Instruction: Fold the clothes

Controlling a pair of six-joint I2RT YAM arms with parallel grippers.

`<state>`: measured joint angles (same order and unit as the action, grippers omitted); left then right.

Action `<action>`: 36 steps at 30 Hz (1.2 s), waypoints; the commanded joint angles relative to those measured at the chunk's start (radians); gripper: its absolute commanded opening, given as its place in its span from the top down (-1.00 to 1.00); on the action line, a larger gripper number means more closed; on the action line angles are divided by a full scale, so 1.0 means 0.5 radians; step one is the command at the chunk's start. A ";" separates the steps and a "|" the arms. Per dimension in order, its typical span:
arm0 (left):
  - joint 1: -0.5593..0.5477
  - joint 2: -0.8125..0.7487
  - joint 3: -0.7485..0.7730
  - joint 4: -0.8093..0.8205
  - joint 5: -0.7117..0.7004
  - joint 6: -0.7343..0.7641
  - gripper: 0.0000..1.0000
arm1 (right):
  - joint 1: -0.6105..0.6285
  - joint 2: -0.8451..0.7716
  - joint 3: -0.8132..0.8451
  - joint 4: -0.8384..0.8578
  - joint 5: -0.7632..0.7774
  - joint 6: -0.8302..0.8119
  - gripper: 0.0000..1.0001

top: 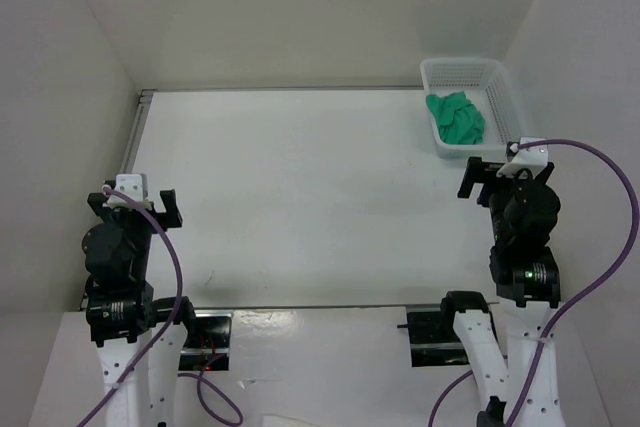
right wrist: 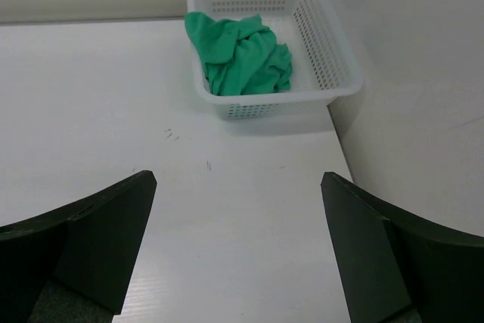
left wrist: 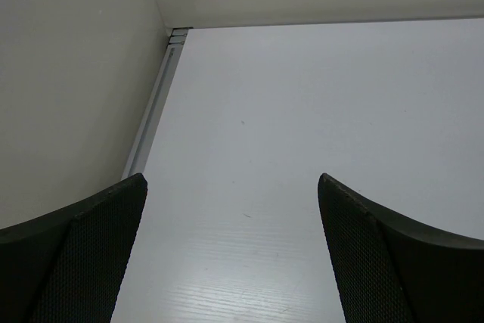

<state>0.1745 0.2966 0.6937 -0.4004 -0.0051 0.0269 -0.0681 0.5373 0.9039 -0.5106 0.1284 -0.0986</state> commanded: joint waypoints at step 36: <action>-0.217 1.600 0.561 0.031 -0.100 0.035 -0.98 | -0.042 2.686 1.640 0.122 0.065 -0.122 -0.97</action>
<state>0.0834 1.1049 0.9676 -0.4191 -0.0463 0.0463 -0.0608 1.8275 1.6276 -0.4557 0.1463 -0.1520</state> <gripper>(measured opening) 0.992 0.986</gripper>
